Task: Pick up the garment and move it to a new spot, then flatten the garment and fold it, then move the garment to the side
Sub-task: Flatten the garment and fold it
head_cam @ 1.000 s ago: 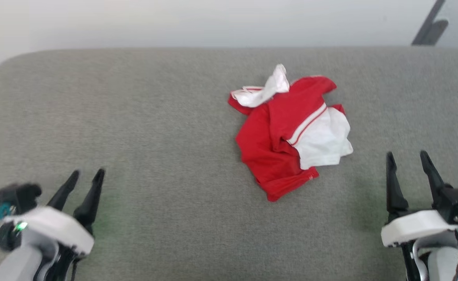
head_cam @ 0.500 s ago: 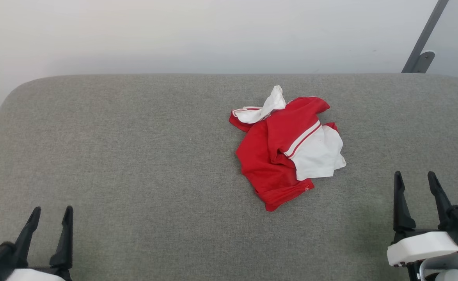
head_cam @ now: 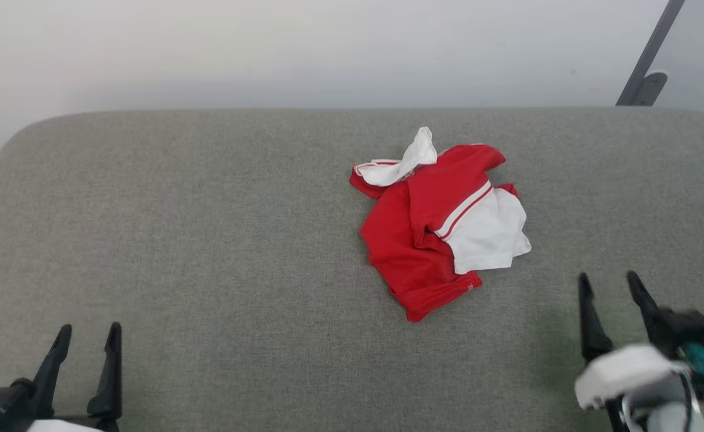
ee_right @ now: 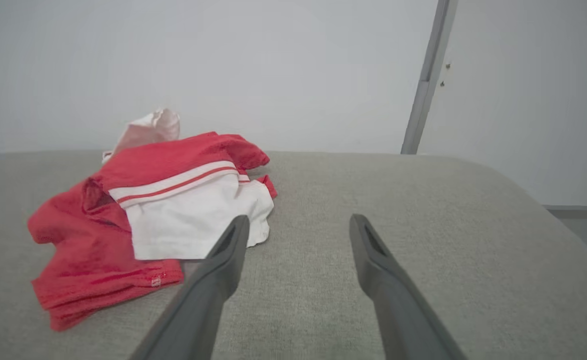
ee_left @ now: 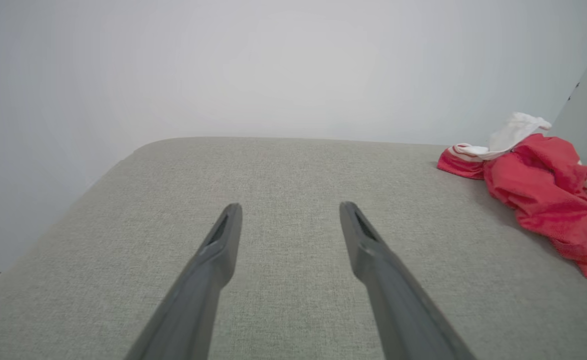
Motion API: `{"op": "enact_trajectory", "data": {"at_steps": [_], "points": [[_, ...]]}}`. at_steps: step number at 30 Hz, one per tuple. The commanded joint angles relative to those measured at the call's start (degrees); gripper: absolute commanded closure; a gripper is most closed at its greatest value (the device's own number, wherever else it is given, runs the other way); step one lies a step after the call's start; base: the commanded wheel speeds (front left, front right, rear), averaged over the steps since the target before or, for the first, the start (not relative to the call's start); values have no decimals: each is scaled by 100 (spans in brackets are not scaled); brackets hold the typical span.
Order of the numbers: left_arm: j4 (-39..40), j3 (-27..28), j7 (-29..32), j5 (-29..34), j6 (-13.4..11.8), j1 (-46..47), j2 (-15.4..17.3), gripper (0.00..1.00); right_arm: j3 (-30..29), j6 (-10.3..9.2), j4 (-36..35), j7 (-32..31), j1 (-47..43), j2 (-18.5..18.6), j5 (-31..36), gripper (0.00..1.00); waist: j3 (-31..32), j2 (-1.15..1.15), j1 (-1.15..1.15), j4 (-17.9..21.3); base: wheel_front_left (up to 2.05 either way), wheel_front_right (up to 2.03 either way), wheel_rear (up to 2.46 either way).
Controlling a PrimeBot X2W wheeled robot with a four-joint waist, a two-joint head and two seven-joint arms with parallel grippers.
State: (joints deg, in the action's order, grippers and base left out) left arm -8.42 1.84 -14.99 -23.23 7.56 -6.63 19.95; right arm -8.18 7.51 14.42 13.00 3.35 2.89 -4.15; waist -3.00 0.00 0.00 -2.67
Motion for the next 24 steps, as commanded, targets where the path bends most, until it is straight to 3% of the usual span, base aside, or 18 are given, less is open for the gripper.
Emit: {"op": "enact_trajectory", "data": {"at_steps": [1,13,21,22,23,24], "points": [[35,-12,-26,2,-14,45,-11,0,19,-4,43,-119,185,1,98,0,-55,0,0,-15,0,0,0],[-33,-433,-27,-418,-15,645,-37,0,395,-5,923,-3597,2214,498,864,0,-1078,0,0,-334,0,0,0],[-38,-530,-27,-659,-15,983,46,0,701,-4,1181,-4551,2615,523,816,0,-1509,0,0,-471,0,0,0],[-41,-527,-26,-682,-15,1009,51,0,725,-4,1221,-4618,2613,503,796,54,-1524,0,0,-469,0,0,0],[-42,-525,-26,-692,-15,1021,63,0,750,-4,1231,-4646,2617,498,790,89,-1535,0,0,-463,0,0,0],[-37,-522,-26,-697,-15,1040,65,0,724,-4,1216,-4632,2623,491,787,100,-1541,0,0,-450,0,0,0]]}}
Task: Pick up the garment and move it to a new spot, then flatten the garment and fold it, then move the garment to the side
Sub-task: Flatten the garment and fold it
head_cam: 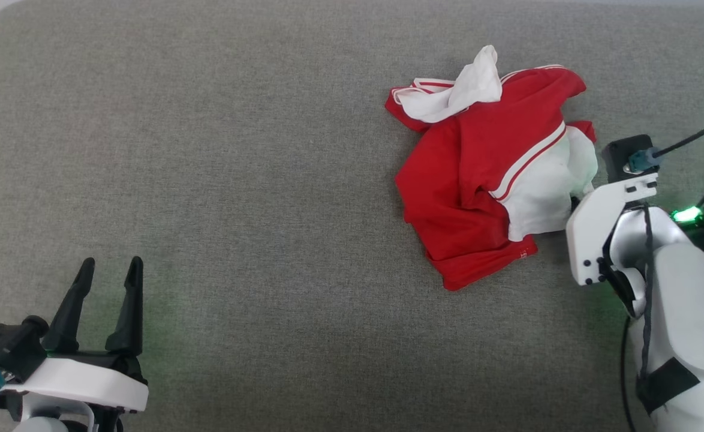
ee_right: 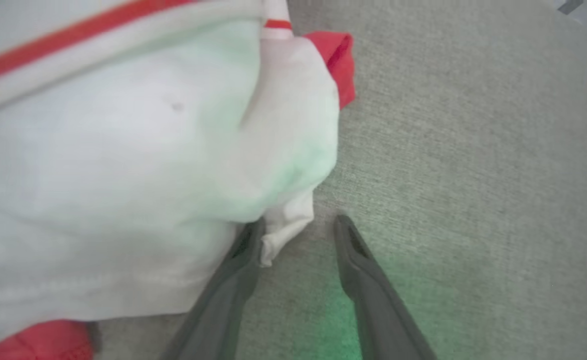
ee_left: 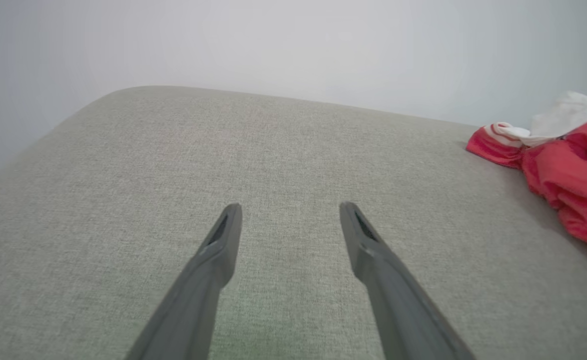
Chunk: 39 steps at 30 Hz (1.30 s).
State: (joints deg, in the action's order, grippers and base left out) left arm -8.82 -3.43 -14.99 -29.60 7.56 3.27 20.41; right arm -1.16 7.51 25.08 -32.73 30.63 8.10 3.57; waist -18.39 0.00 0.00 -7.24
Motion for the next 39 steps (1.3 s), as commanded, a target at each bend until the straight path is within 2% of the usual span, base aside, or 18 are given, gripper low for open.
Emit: {"op": "enact_trajectory", "data": {"at_steps": [1,6,13,17,22,25,26,27,31,34,37,39], "points": [[11,11,-26,-65,-15,61,23,0,-26,-4,137,-39,-92,-26,4,100,-5,0,0,27,0,0,0],[98,15,-27,-54,-15,75,49,0,-530,-17,-162,128,-66,48,146,100,-25,0,0,169,0,0,0],[266,-38,-26,-76,-15,165,128,0,-1744,-15,-1028,98,-324,389,478,100,-192,0,0,274,0,0,0],[313,-82,-26,-102,-15,268,194,0,-2319,-15,-1286,71,-401,539,621,100,-310,0,0,307,0,0,0],[314,-160,-26,-136,-15,327,250,0,-2708,-15,-1252,229,-320,542,806,100,-392,0,0,312,0,0,0],[318,-263,-26,-151,-15,410,320,0,-2768,-14,-1230,373,-260,298,851,100,-429,0,0,331,0,0,0],[326,-305,-26,-173,-15,435,350,0,-2784,-15,-1204,449,-234,265,849,94,-433,0,0,346,0,0,0],[353,-366,-26,-212,-15,490,393,0,-2810,-15,-1183,562,-201,228,855,0,-431,0,0,364,0,0,0],[589,-799,-27,-329,-15,920,794,0,-2999,-15,-1246,1162,-236,-27,778,0,-376,0,0,464,0,0,0],[859,-1445,-27,-537,-15,1486,1306,0,-3052,-15,-1557,1721,-363,-271,681,0,-349,0,0,637,0,0,0],[999,-2393,-26,-934,-15,2289,1970,0,-2870,-15,-1850,2258,-502,-459,450,0,-384,0,0,936,0,0,0],[1022,-3160,205,-1313,-15,2962,2383,0,-2614,-15,-1991,2527,-615,-516,314,0,-449,0,0,1178,0,0,0]]}}
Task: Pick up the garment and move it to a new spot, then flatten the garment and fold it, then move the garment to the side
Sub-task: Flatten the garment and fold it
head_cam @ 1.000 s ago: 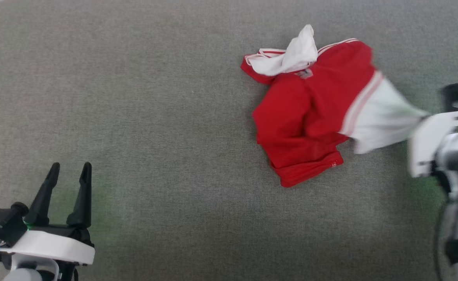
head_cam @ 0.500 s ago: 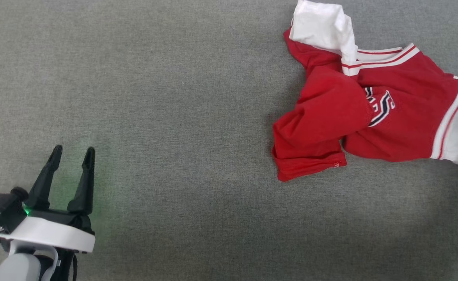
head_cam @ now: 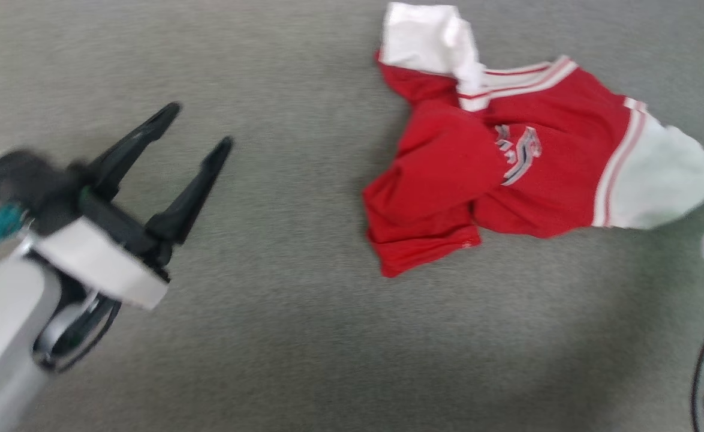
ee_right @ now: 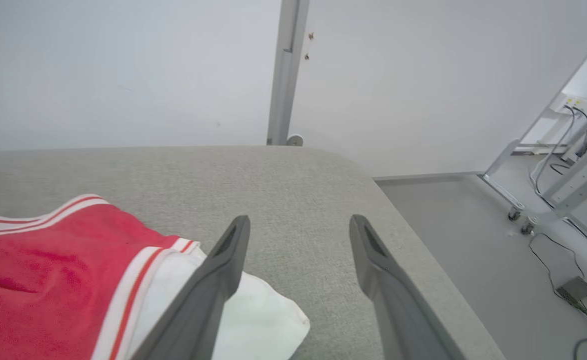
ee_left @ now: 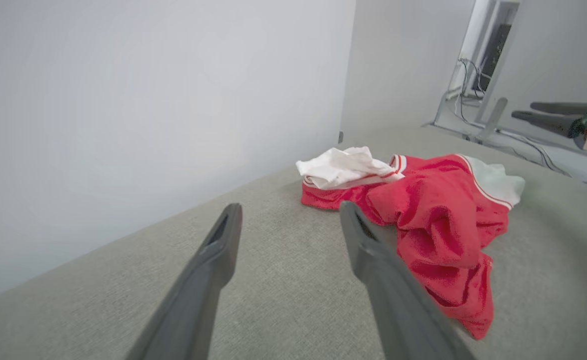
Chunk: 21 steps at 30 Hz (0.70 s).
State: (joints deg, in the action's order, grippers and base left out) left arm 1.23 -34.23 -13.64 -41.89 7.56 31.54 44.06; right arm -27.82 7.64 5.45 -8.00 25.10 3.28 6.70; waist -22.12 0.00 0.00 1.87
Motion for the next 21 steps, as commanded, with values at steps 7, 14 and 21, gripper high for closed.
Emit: {"op": "enact_trajectory", "data": {"at_steps": [7,14,21], "points": [[-173,-2077,1874,-1425,-15,2733,457,0,1287,-27,14,816,-392,-42,-1148,0,-501,0,0,1214,0,0,0],[-1412,-2528,3721,-3066,-15,4181,71,0,2237,-22,338,1443,-576,-39,-1786,0,-847,0,0,2079,0,0,0],[-2607,-2446,4972,-3920,-71,4771,-208,0,2684,-22,892,1875,-646,-40,-2069,0,-957,0,0,2540,0,0,0]]}}
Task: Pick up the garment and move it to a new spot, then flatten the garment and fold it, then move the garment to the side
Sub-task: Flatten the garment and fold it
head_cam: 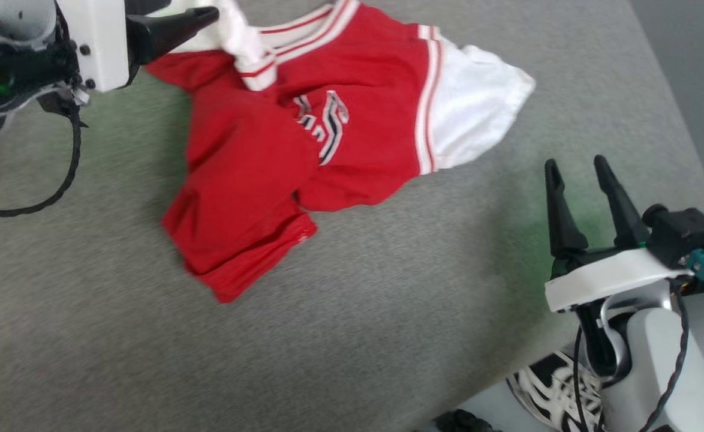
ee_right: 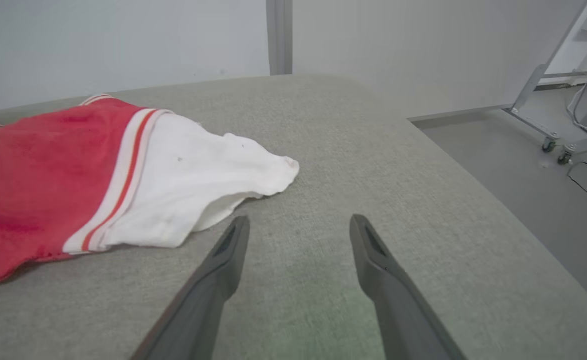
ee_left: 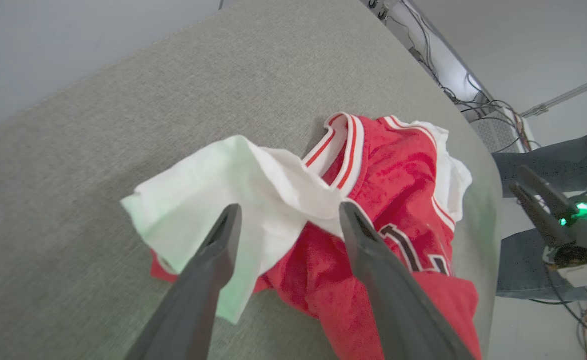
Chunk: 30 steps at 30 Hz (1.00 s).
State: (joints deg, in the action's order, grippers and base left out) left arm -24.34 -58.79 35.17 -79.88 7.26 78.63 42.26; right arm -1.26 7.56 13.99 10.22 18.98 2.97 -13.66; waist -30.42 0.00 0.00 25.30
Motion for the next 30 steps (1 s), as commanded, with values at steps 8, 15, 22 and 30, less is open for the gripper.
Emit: {"op": "enact_trajectory", "data": {"at_steps": [8,15,22,30], "points": [[-322,-137,638,-199,-26,181,-96,0,131,-14,373,265,139,-10,-88,0,-149,0,0,238,0,0,0],[-248,-56,588,-454,14,80,-256,100,169,-14,443,349,318,-8,-50,0,-158,0,0,93,0,0,0],[196,366,224,-981,30,-107,-373,100,-253,-15,291,183,391,-5,355,0,105,0,0,-604,0,0,0],[1493,990,-403,-1625,28,-1622,769,100,-595,-14,-258,-426,433,-3,811,0,532,0,0,-1652,0,0,0]]}}
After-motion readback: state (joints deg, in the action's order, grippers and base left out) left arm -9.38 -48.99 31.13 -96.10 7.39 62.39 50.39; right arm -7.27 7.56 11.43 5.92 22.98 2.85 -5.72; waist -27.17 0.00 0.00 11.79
